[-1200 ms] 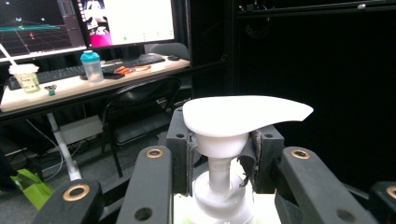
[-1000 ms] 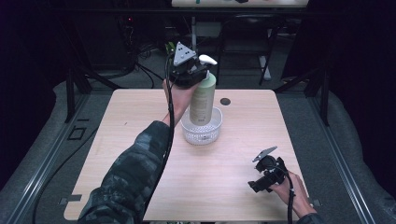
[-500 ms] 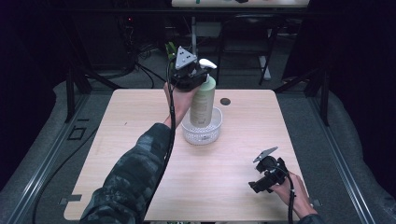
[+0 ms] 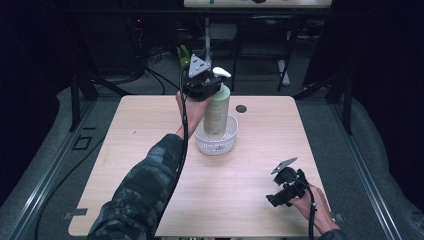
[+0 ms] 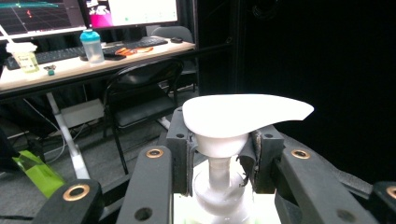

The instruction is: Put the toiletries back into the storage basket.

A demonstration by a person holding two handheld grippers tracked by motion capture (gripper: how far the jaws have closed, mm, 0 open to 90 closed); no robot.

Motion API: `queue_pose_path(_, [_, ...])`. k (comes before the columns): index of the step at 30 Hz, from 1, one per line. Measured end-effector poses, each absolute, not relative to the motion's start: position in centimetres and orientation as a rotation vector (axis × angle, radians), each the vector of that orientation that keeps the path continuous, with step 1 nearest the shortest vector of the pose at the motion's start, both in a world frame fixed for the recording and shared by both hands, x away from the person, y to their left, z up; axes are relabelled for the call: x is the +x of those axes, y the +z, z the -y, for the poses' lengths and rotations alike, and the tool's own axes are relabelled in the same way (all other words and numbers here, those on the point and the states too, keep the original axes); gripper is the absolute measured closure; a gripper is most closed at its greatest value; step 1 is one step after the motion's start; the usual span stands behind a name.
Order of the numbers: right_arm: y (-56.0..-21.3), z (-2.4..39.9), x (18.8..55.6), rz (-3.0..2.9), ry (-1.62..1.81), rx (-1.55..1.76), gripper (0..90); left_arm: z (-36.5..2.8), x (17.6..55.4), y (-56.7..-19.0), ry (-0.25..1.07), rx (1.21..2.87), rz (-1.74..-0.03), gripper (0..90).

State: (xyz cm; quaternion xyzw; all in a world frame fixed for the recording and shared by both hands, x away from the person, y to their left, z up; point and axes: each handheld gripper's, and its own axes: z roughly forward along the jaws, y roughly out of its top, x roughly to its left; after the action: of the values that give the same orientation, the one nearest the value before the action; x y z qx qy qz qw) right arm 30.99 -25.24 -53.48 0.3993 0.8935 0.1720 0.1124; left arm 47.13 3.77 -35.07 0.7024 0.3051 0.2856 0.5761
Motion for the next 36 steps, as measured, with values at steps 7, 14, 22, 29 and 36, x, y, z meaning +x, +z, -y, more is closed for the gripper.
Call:
queue_pose_path(7, [-53.4, 25.2, 31.0, -2.622, 0.504, 1.168, 4.1, -3.8, 47.2, -36.1, 0.663, 1.656, -0.717, 66.9])
queue_pose_path(14, [-53.4, 25.2, 31.0, -2.621, 0.502, 1.167, 4.1, -3.9, 47.4, -36.7, 0.662, 1.667, -0.724, 66.9])
queue_pose_path(22, [-53.4, 25.2, 30.9, -2.623, 0.499, 1.156, 4.1, -3.8, 47.6, -37.6, 0.650, 1.682, -0.730, 66.9])
queue_pose_path(29, [-53.4, 25.2, 30.9, -2.626, 0.510, 1.170, 4.0, -3.8, 47.8, -38.4, 0.632, 1.695, -0.743, 66.9])
queue_pose_path(36, [-53.4, 25.2, 31.0, -2.627, 0.501, 1.161, 4.0, -3.7, 47.8, -38.9, 0.623, 1.705, -0.745, 66.8])
